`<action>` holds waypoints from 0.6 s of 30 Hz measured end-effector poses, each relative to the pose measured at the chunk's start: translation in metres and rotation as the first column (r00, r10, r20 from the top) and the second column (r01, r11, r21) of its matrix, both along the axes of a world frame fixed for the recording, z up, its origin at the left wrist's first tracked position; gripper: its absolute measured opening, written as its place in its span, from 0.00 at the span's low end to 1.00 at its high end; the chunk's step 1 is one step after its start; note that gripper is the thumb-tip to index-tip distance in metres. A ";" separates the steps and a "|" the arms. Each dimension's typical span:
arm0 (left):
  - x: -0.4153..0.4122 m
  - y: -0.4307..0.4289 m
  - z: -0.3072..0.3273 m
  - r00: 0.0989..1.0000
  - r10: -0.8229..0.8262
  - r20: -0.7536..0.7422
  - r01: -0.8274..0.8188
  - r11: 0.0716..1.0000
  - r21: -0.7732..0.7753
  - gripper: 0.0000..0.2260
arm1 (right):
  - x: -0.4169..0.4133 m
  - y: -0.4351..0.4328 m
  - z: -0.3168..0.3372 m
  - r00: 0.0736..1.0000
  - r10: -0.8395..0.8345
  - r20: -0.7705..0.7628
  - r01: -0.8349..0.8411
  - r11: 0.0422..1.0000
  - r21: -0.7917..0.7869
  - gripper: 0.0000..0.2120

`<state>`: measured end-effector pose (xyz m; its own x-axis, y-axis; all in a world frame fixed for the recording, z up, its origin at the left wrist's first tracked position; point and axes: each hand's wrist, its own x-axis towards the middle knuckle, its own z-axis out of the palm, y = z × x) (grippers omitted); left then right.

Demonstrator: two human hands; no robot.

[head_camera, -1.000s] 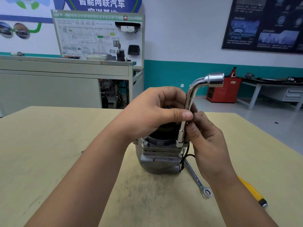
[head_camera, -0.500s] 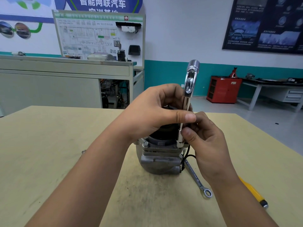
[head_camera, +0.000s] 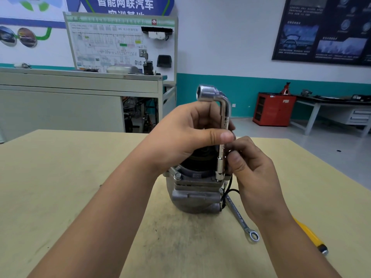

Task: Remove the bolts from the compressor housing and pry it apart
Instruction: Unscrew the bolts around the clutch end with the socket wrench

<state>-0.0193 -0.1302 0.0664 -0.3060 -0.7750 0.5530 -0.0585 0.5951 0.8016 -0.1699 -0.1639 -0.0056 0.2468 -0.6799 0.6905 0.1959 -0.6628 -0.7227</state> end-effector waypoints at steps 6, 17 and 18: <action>-0.003 0.003 0.002 0.997 0.079 0.006 -0.079 0.996 -0.031 0.18 | 0.000 0.002 -0.001 1.000 -0.016 -0.006 0.017 1.000 0.015 0.10; 0.000 0.000 -0.001 0.997 -0.079 0.016 0.079 0.996 0.028 0.09 | 0.001 0.001 0.000 1.000 0.020 0.008 -0.021 0.999 0.041 0.13; 0.000 0.000 -0.001 0.996 -0.092 0.012 0.092 0.995 0.036 0.10 | 0.001 0.001 0.000 1.000 0.025 0.012 -0.025 0.999 0.047 0.12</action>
<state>-0.0189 -0.1301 0.0659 -0.3841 -0.7624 0.5208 -0.0160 0.5695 0.8218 -0.1688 -0.1628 -0.0053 0.2561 -0.7055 0.6608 0.2204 -0.6230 -0.7506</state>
